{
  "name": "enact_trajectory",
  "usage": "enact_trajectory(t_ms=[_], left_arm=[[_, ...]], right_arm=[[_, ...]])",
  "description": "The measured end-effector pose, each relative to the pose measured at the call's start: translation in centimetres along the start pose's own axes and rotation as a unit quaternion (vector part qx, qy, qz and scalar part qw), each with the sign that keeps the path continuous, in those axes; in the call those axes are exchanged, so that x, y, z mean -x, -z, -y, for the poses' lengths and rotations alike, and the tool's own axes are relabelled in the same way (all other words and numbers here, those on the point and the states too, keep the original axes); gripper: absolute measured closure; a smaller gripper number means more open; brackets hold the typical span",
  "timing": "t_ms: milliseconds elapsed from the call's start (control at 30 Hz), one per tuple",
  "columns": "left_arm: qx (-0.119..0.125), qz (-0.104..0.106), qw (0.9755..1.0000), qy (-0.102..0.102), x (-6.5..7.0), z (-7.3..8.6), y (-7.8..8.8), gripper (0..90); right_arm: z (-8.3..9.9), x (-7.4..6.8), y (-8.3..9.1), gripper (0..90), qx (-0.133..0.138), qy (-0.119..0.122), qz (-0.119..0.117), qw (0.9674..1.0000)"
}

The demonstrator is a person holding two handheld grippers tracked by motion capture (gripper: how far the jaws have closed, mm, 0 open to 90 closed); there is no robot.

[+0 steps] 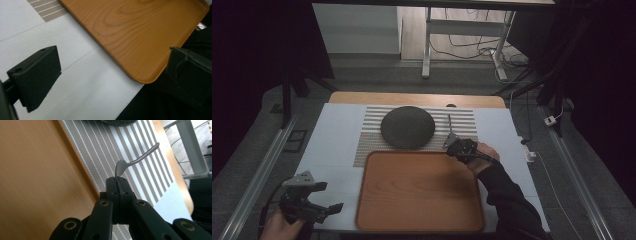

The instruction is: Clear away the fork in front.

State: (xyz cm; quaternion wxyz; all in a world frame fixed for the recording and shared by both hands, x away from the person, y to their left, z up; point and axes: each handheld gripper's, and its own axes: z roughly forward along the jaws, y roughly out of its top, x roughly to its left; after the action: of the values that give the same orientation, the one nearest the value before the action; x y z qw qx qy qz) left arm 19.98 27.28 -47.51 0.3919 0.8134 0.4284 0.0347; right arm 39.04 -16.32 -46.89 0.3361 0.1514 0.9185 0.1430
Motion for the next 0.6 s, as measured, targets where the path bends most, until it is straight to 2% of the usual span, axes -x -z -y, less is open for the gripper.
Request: enact_trajectory(t_ms=[167,333,433,467,500,600], left_arm=[[0.003,0.005,1.0000,0.000,-0.1,0.0,0.1,0.0],[0.008,-0.001,0.9999,-0.005,0.0,-0.1,0.2,0.0],[0.017,-0.004,0.9998,-0.007,0.1,-0.3,0.4,0.0],[0.018,-0.004,0.9998,-0.008,0.1,-0.3,0.5,0.0],[0.021,-0.004,0.9997,-0.009,0.1,-0.4,0.5,0.0],[0.021,0.005,0.9997,-0.014,0.1,-0.5,0.3,0.0]], right_arm=[[0.5,-0.1,1.5,90.0,0.026,-0.038,-0.029,0.9985],[1.2,-0.1,3.0,90.0,0.052,-0.074,-0.055,0.9944],[1.8,-0.1,3.8,90.0,0.071,-0.094,-0.072,0.9904],[2.1,-0.1,4.4,90.0,0.082,-0.109,-0.083,0.9872],[2.1,-0.1,4.4,90.0,0.082,-0.109,-0.083,0.9872],[2.7,-0.2,5.1,90.0,0.098,-0.125,-0.099,0.9823]])
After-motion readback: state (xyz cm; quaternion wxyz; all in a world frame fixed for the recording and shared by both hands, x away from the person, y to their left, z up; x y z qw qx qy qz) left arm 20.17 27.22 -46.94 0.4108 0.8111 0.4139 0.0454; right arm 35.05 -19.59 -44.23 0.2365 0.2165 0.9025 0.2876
